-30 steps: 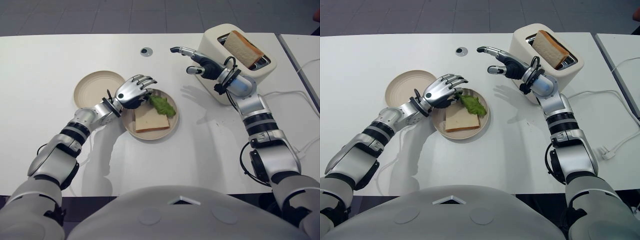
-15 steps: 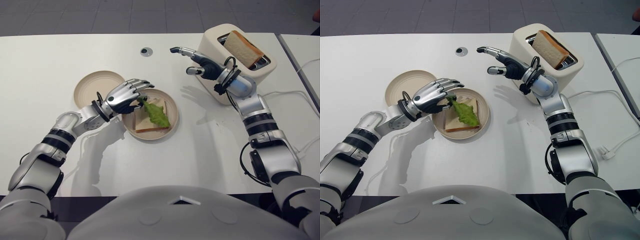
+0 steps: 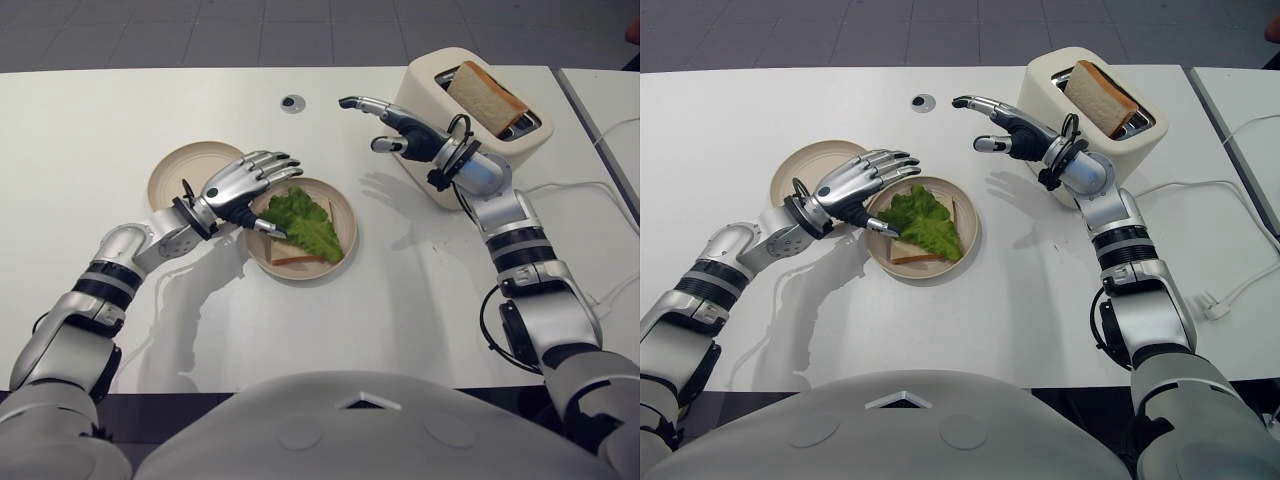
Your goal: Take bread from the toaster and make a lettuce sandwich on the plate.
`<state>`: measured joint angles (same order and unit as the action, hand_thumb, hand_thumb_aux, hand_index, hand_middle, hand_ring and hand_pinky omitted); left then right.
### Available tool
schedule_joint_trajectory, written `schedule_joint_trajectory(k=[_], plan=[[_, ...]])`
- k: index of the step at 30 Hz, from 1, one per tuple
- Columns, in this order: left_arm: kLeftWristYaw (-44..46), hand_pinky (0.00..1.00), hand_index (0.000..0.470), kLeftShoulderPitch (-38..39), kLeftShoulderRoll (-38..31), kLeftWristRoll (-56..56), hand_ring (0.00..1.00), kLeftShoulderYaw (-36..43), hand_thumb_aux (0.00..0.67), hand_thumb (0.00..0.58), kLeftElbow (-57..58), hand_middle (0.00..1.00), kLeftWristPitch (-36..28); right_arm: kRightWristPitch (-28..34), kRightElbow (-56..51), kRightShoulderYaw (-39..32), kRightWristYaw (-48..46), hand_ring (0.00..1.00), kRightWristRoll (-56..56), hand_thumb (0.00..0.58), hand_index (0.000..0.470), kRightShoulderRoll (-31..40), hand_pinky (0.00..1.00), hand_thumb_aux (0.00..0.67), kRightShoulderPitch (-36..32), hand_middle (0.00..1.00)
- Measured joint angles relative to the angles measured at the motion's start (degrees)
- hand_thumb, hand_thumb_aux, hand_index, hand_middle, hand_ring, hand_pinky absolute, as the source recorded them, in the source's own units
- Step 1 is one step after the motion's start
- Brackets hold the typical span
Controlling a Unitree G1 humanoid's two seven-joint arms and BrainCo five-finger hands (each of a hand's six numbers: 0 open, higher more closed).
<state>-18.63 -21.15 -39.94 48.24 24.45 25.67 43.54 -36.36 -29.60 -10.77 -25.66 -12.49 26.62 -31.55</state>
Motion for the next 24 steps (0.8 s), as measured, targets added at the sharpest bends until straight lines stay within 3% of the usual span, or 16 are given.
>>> schedule_joint_trajectory(k=[4,7,10,14,19,20,21,22,23,24], plan=[[0.07,0.06,0.0,1.27,-0.19,-2.99,0.06,-2.23,0.0,0.0,-1.21,0.06,2.91,-0.98,5.0,4.77,5.07,0.0,-1.38,0.0,0.0,3.0,0.0,0.0,0.3,0.0],[-0.09,0.06,0.0,2.2,-0.25,-4.63,0.06,-4.38,0.0,0.0,-3.57,0.06,4.24,-0.01,11.05,12.05,11.1,0.0,-9.19,0.0,0.0,13.67,0.0,0.0,0.41,0.0],[0.67,0.06,0.0,2.76,-0.07,-4.64,0.06,-4.65,0.0,0.0,-4.2,0.06,4.55,2.34,12.53,15.44,13.17,0.0,-13.23,0.0,0.0,19.63,0.0,0.0,1.14,0.0],[1.64,0.05,0.0,2.77,0.29,-4.59,0.05,-4.64,0.0,0.0,-3.11,0.05,4.6,8.14,7.37,15.87,15.79,0.0,-20.29,0.0,0.0,27.14,0.0,0.0,1.75,0.0],[2.19,0.05,0.0,2.8,0.52,-4.42,0.05,-4.7,0.0,0.0,-2.81,0.05,4.37,12.23,3.26,10.18,11.17,0.0,-22.57,0.0,0.0,28.53,0.0,0.0,4.38,0.0],[2.18,0.05,0.0,2.78,0.56,-4.35,0.05,-4.7,0.0,0.0,-2.8,0.05,4.27,12.34,3.03,9.32,10.51,0.0,-22.52,0.209,0.094,28.44,0.0,0.134,4.53,0.0],[2.18,0.05,0.0,2.78,0.62,-4.35,0.05,-4.7,0.0,0.0,-2.8,0.05,4.16,12.38,2.86,8.24,9.47,0.03,-22.46,0.46,0.256,28.12,0.03,0.365,4.69,0.03],[2.18,0.05,0.0,2.78,0.64,-4.35,0.05,-4.7,0.0,0.0,-2.8,0.05,4.16,12.39,2.86,7.59,9.09,0.07,-22.41,0.506,0.302,28.02,0.07,0.431,4.72,0.07],[2.18,0.05,0.0,2.78,0.65,-4.35,0.05,-4.7,0.0,0.0,-2.81,0.05,4.17,11.98,3.05,6.98,9.02,0.18,-21.29,0.579,0.455,27.76,0.18,0.649,4.62,0.18],[2.18,0.05,0.0,2.78,0.66,-4.35,0.05,-4.7,0.0,0.0,-2.81,0.05,4.18,11.75,3.26,6.91,9.15,0.39,-20.94,0.58,0.47,27.71,0.39,0.67,4.12,0.39]])
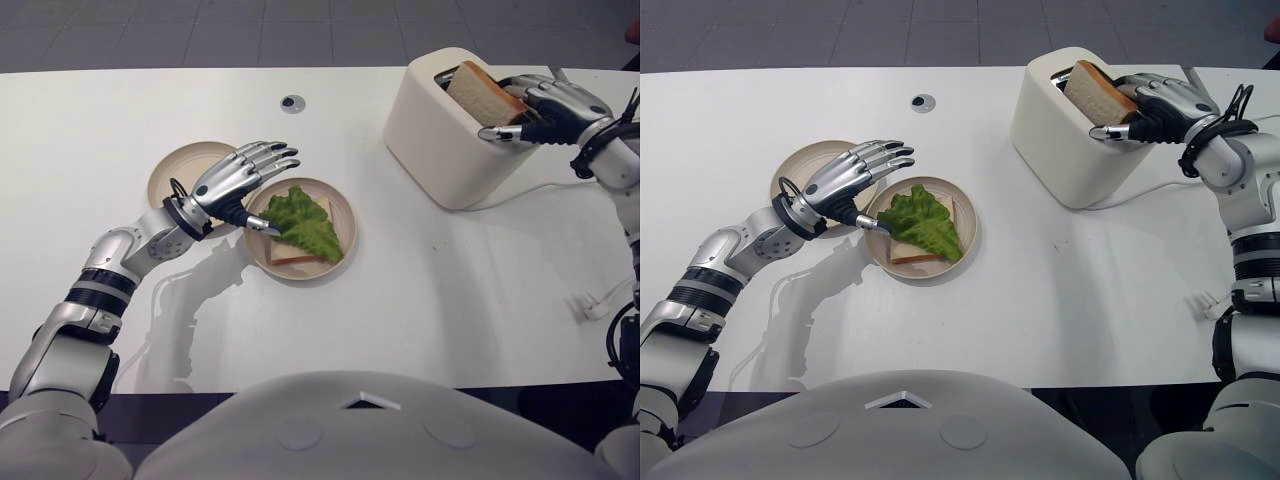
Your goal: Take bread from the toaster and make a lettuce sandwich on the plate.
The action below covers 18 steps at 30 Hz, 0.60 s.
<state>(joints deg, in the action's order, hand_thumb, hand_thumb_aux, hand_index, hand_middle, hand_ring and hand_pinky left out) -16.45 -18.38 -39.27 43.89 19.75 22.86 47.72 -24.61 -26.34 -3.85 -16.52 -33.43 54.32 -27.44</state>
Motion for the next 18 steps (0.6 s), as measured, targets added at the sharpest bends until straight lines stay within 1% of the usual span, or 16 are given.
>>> schedule_joint_trajectory(k=[2,3,5,6,7,8,11,13,15,16,18], plan=[[-0.03,0.05,0.0,0.0,0.01,0.0,0.05,-0.01,0.0,0.0,0.04,0.05,0.0,-0.9,0.15,-0.22,1.33,0.79,0.07,0.58,0.47,-0.74,0.79,0.67,-0.97,0.79],[-0.08,0.05,0.0,0.0,0.06,0.0,0.05,-0.01,0.0,0.0,0.07,0.05,0.0,-1.21,0.13,-0.23,3.08,0.82,-0.09,0.58,0.47,-1.01,0.82,0.67,-1.07,0.82],[-0.36,0.05,0.0,-0.01,0.32,0.0,0.05,-0.01,0.0,0.0,0.36,0.05,0.01,-1.6,0.2,0.6,8.96,0.83,-0.64,0.58,0.47,-1.18,0.83,0.67,-2.44,0.83],[-0.57,0.05,0.0,-0.02,0.56,0.0,0.05,-0.01,0.0,0.0,0.55,0.05,0.01,-1.94,0.77,1.93,12.25,0.9,-1.0,0.58,0.47,-1.26,0.9,0.67,-3.7,0.9],[-0.61,0.04,0.0,-0.02,0.63,0.01,0.04,-0.01,0.0,0.0,0.58,0.04,0.01,-1.98,1.02,2.24,13.21,0.93,-1.04,0.58,0.47,-1.26,0.93,0.67,-4.26,0.93],[-0.78,0.05,0.0,-0.02,0.7,0.02,0.05,-0.01,0.0,0.0,0.63,0.05,0.05,-2.35,2.29,3.13,16.54,0.98,-0.99,0.58,0.47,-1.53,0.98,0.67,-5.42,0.98],[-1.63,0.05,0.0,-0.02,0.76,0.01,0.05,-0.22,0.0,0.0,0.79,0.05,0.73,-4.62,4.31,4.67,22.58,0.97,-0.29,0.58,0.47,-3.48,0.97,0.67,-7.17,0.97],[-2.03,0.05,0.0,0.06,1.05,-2.21,0.05,-0.99,0.0,0.0,1.1,0.05,4.01,-6.67,5.55,6.12,24.59,0.98,2.17,0.58,0.47,-5.09,0.98,0.67,-7.18,0.98],[-1.85,0.04,0.0,0.49,1.44,-8.55,0.04,-2.02,0.0,0.0,1.01,0.04,9.39,-8.61,7.63,7.42,23.13,0.98,9.16,0.58,0.47,-6.61,0.98,0.67,-7.15,0.98],[-1.58,0.04,0.0,0.6,1.54,-12.74,0.04,-2.59,0.0,0.0,0.85,0.04,12.32,-9.53,9.08,7.62,20.41,0.98,14.11,0.58,0.47,-8.13,0.98,0.67,-7.12,0.98],[-0.63,0.04,0.0,0.88,1.63,-17.94,0.04,-3.9,0.0,0.0,0.86,0.04,15.85,-9.62,10.99,6.3,14.21,0.97,22.04,0.58,0.47,-10.59,0.97,0.67,-6.3,0.97]])
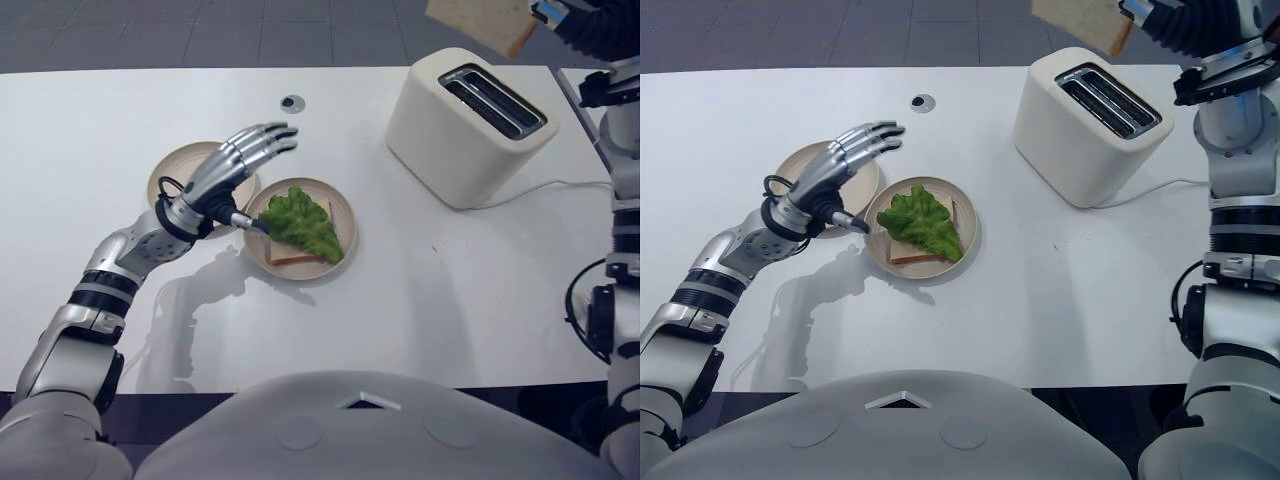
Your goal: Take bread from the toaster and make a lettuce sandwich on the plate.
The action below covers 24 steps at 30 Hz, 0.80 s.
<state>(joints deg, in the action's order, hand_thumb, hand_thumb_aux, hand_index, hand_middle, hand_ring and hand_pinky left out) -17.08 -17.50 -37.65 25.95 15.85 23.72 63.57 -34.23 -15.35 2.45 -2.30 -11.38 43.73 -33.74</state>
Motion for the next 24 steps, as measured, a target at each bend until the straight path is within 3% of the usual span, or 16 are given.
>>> schedule_joint_trajectory(k=[6,12,17,24], plan=[[3.98,0.0,0.0,1.05,0.22,-12.75,0.0,-3.24,0.0,0.0,0.06,0.0,6.79,9.21,0.77,-9.18,-21.79,0.96,19.68,0.58,0.47,-12.79,0.96,0.67,5.33,0.96],[13.54,0.0,0.0,4.48,-4.86,-33.74,0.0,4.91,0.0,0.0,-7.36,0.0,13.56,21.58,-7.43,-15.68,-35.99,0.95,24.95,0.58,0.47,-25.31,0.95,0.67,9.41,0.95],[27.45,0.0,0.0,5.51,-6.35,-34.01,0.0,14.29,0.0,0.0,-7.04,0.0,12.05,26.34,-9.43,-15.86,-39.5,0.93,24.86,0.58,0.47,-28.51,0.93,0.67,10.69,0.93],[35.14,0.0,0.0,5.46,-1.5,-25.48,0.0,13.02,0.0,0.0,-1.0,0.0,5.73,30.13,-8.54,-16.71,-37.83,0.91,21.43,0.58,0.47,-31.74,0.91,0.67,11.89,0.91]])
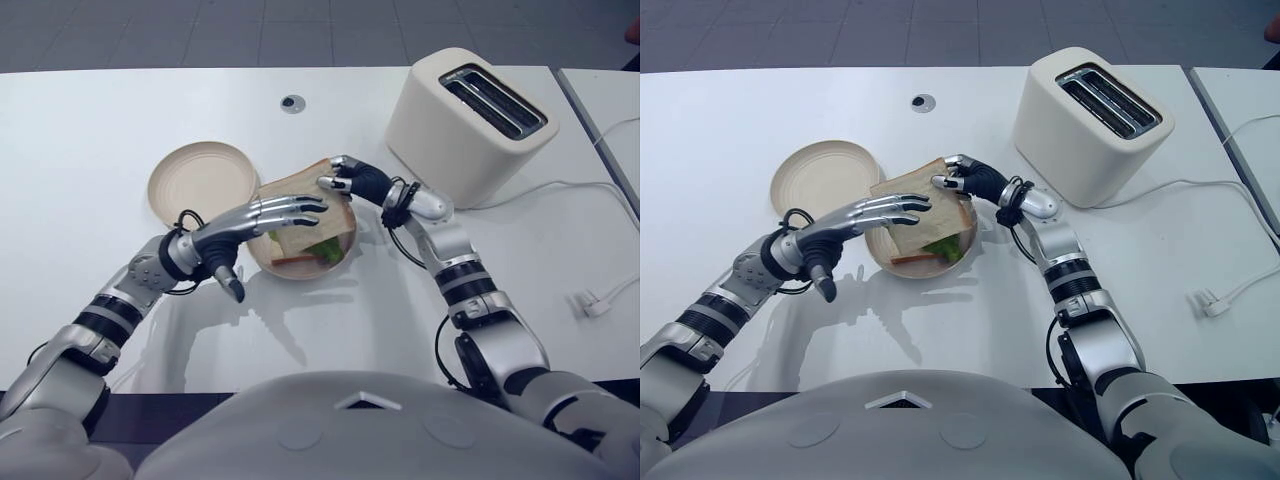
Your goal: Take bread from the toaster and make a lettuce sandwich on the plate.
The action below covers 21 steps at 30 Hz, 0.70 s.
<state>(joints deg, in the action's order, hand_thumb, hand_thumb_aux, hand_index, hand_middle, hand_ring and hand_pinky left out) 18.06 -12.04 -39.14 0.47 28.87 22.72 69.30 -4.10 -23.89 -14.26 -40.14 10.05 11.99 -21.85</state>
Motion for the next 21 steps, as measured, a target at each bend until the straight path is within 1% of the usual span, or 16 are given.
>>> schedule_joint_trajectory(k=[2,4,7,10,12,13,14,15,16,17,18,19,20,21], plan=[[0.36,0.0,0.0,-0.21,1.75,5.02,0.0,-1.85,0.0,0.0,2.41,0.0,-2.05,-0.4,0.68,-0.82,2.93,0.88,-3.77,0.58,0.47,-0.11,0.88,0.67,0.1,0.88],[0.71,0.0,0.0,-0.27,2.33,7.84,0.0,-2.7,0.0,0.0,3.07,0.0,-2.89,-2.16,0.7,-1.89,6.33,0.86,-8.64,0.58,0.47,-0.17,0.86,0.67,0.07,0.86],[1.56,0.0,0.0,-0.27,3.34,10.08,0.0,-3.59,0.0,0.0,3.37,0.0,-3.82,-5.45,0.5,-4.36,11.04,0.86,-15.54,0.58,0.47,-0.05,0.86,0.67,-0.47,0.86],[2.26,0.0,0.0,-0.29,3.85,12.18,0.0,-4.08,0.0,0.0,4.17,0.0,-4.21,-7.13,0.22,-6.16,13.5,0.85,-20.67,0.58,0.47,0.48,0.85,0.67,-1.08,0.85],[2.94,0.0,0.0,-0.37,4.09,13.31,0.0,-4.06,0.0,0.0,4.52,0.0,-4.7,-8.54,-0.48,-6.97,15.33,0.81,-23.74,0.58,0.47,1.08,0.81,0.67,-1.51,0.81],[3.28,0.0,0.0,-0.55,4.2,14.05,0.0,-3.9,0.0,0.0,4.82,0.0,-4.89,-9.01,-1.02,-7.58,16.04,0.77,-25.14,0.58,0.47,1.45,0.77,0.67,-1.76,0.77],[3.68,0.0,0.0,-0.8,4.35,14.3,0.0,-3.39,0.0,0.0,5.37,0.0,-4.95,-9.71,-1.33,-7.81,16.59,0.67,-26.45,0.429,0.23,1.75,0.67,0.328,-1.83,0.67],[3.76,0.0,0.0,-1.07,4.44,15.11,0.0,-3.13,0.0,0.0,5.81,0.0,-4.97,-10.36,-1.58,-8.08,17.3,0.6,-27.72,0.0,0.0,2.09,0.6,0.0,-1.98,0.6],[3.98,0.0,0.0,-1.64,4.52,16.08,0.0,-2.67,0.0,0.0,6.55,0.0,-4.96,-11.1,-2.18,-8.35,18.96,0.53,-30.2,0.0,0.0,2.76,0.53,0.0,-2.21,0.53],[4.27,0.0,0.0,-2.13,4.88,16.68,0.0,-2.19,0.0,0.0,7.25,0.0,-5.03,-12.28,-2.61,-8.84,20.89,0.4,-32.56,0.0,0.0,3.54,0.4,0.0,-2.44,0.4],[4.62,0.0,0.0,-2.89,5.49,16.93,0.0,-1.8,0.0,0.0,7.69,0.0,-5.05,-13.81,-2.99,-9.34,23.85,0.18,-35.16,0.0,0.0,4.11,0.18,0.0,-2.91,0.18],[4.8,0.0,0.0,-3.28,5.85,16.98,0.0,-1.46,0.0,0.0,7.86,0.0,-5.05,-14.84,-3.21,-9.58,26.29,0.05,-37.32,0.0,0.0,4.61,0.05,0.0,-3.3,0.05],[4.85,0.0,0.0,-3.63,6.31,17.01,0.0,-1.07,0.0,0.0,8.17,0.0,-5.04,-16.09,-3.62,-9.9,29.67,0.0,-40.07,0.0,0.0,5.07,0.0,0.0,-4.02,0.0],[4.99,0.0,0.0,-4.01,6.77,17.24,0.0,-0.77,0.0,0.0,8.67,0.0,-5.19,-17.05,-4.17,-9.91,33.99,0.0,-42.89,0.0,0.0,5.64,0.0,0.0,-5.03,0.0]])
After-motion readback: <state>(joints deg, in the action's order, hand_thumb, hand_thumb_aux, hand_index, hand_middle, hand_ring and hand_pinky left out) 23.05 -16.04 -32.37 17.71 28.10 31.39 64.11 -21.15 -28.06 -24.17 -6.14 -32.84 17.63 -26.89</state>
